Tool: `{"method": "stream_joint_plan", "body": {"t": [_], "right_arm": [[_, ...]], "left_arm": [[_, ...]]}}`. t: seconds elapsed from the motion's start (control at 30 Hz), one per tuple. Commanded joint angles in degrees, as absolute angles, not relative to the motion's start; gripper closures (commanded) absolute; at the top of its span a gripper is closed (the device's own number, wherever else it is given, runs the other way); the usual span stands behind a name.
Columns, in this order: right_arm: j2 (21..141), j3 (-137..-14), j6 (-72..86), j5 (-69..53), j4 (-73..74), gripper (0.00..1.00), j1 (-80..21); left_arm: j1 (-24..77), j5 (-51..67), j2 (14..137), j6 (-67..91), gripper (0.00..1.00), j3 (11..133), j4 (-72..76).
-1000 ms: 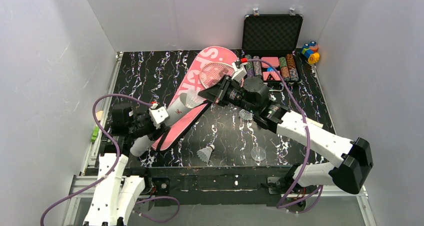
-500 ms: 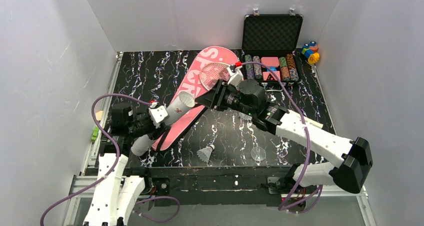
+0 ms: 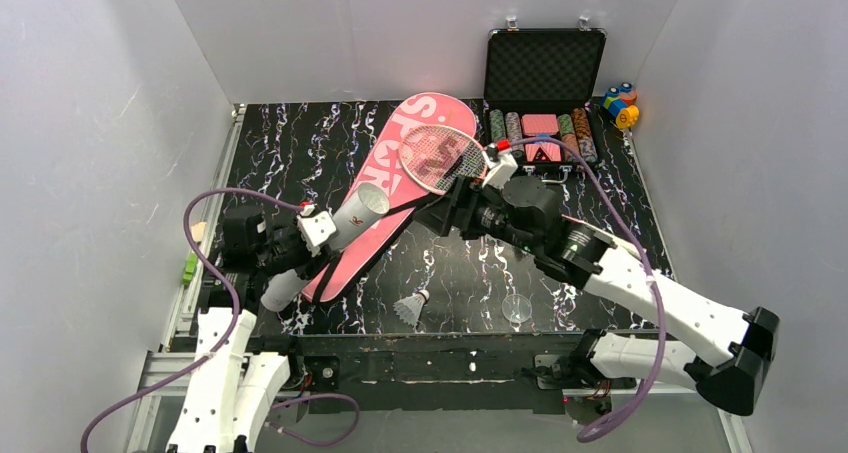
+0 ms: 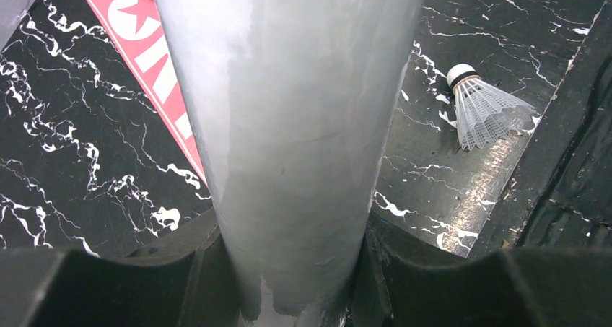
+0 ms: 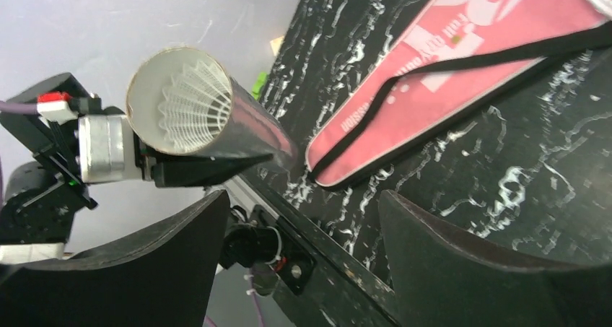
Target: Pack up the badminton gear
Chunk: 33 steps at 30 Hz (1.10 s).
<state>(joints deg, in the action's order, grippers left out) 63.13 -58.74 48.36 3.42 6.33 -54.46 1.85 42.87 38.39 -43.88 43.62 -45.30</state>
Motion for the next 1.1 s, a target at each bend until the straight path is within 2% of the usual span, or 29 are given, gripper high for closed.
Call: {"method": "stream_joint_plan", "body": {"t": [0.0, 0.13, 0.4, 0.6, 1.07], "right_arm": [[61.5, -56.2, 43.9, 6.0, 14.3, 0.15, -55.8], [65.4, -54.7, 37.6, 13.1, 19.5, 0.13, -64.2], [79.8, -61.5, 30.3, 30.3, 27.3, 0.12, -80.8], [86.2, -63.9, 28.8, 34.5, 27.2, 0.13, -84.5], [95.1, -65.2, 27.3, 36.7, 23.3, 0.32, -85.4]], "left_arm": [[1.7, 41.8, 38.7, -43.5, 0.76, 43.2, -43.6], [1.7, 40.1, 40.1, -41.8, 0.77, 43.4, -43.2], [1.8, 38.0, 41.7, -40.1, 0.77, 44.0, -43.2], [1.7, 37.5, 41.4, -40.3, 0.77, 43.9, -43.2], [1.7, 37.4, 41.6, -40.2, 0.77, 43.8, -43.2]]}}
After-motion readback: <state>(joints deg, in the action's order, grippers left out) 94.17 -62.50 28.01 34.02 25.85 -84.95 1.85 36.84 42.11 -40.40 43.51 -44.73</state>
